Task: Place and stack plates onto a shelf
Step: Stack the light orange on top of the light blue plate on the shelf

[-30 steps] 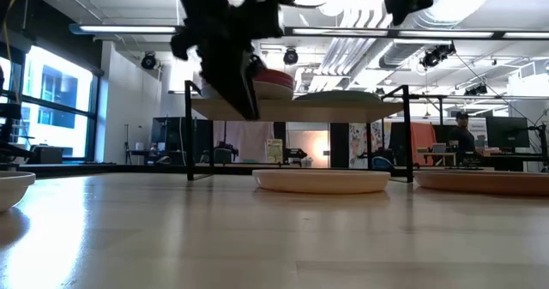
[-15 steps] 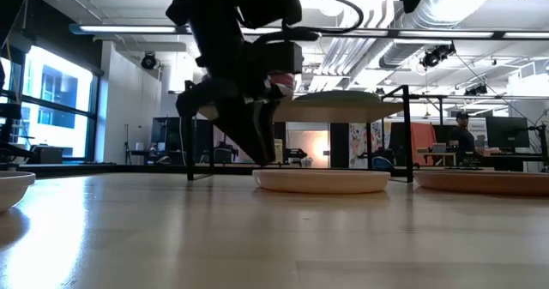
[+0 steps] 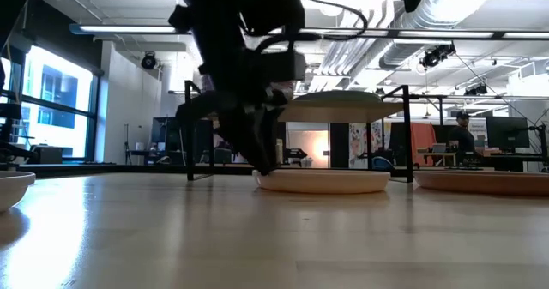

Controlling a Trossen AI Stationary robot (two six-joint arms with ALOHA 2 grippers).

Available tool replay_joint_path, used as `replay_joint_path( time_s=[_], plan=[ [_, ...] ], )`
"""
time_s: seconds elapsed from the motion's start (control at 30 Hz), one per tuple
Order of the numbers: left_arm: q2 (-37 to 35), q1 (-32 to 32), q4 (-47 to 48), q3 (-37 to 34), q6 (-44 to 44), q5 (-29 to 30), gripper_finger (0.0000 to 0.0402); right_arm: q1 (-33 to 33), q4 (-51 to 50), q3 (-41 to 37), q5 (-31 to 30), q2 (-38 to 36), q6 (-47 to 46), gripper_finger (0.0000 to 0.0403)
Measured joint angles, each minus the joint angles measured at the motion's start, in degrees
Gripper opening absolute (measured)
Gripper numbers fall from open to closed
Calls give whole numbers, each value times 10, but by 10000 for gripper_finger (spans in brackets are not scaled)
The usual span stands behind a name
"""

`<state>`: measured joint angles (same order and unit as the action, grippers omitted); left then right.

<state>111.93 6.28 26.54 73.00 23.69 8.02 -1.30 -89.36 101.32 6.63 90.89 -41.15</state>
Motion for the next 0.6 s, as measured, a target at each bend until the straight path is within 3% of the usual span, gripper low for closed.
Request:
replay_joint_path(
  time_s=[0.43,0.6],
  plan=[
    [33,1,2,1,-26,22,86,0,0,0,-4,0,0,98],
    [33,8,7,1,-29,24,32,0,0,0,-22,0,0,98]
  ],
)
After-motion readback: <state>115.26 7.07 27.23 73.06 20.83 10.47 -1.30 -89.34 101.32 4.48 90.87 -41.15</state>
